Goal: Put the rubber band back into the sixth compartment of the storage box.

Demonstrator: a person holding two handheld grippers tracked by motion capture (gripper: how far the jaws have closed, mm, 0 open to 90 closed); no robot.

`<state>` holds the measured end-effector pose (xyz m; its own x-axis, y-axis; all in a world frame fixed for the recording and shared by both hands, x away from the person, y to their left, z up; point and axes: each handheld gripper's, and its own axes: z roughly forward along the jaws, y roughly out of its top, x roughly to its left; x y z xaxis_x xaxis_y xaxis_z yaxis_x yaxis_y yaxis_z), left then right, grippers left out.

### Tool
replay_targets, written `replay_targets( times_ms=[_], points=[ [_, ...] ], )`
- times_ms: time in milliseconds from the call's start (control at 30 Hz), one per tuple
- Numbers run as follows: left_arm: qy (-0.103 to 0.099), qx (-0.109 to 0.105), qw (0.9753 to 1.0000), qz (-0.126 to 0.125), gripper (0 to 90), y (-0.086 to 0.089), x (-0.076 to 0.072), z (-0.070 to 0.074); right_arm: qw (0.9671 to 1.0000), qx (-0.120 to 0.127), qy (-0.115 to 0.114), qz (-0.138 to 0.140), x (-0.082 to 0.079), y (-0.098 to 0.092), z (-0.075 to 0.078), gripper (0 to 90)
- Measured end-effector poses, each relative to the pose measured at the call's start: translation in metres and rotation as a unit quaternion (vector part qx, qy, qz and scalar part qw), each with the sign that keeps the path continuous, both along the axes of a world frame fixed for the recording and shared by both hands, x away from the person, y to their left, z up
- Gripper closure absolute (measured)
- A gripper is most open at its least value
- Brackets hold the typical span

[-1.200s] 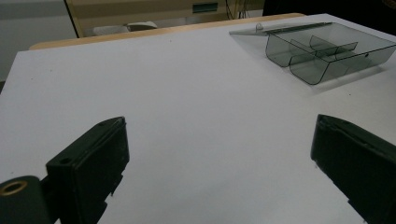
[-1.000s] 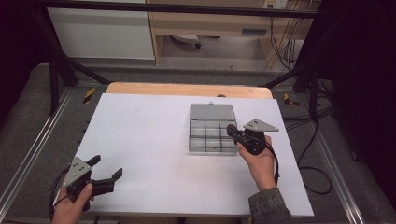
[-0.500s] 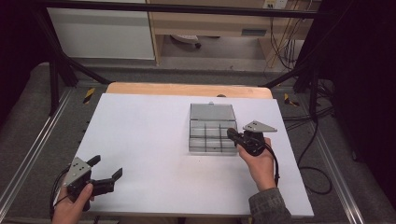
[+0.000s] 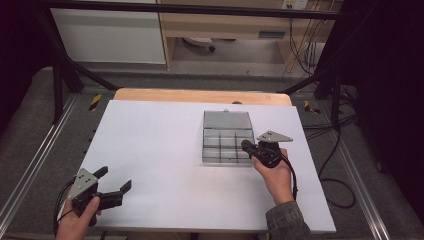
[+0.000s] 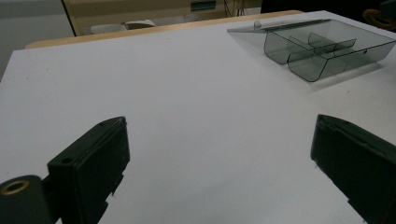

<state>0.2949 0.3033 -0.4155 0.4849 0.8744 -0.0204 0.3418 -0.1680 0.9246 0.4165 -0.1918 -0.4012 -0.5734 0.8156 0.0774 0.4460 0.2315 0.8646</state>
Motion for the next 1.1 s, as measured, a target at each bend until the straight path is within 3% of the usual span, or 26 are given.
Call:
replay_targets(
  times_ms=[1100],
  points=[
    [0.001,0.002,1.0000,0.000,4.8,-0.0002,0.0000,-0.0002,0.9998,-0.016,0.011,0.003,0.0032,0.0050,-0.0092,83.9]
  ],
)
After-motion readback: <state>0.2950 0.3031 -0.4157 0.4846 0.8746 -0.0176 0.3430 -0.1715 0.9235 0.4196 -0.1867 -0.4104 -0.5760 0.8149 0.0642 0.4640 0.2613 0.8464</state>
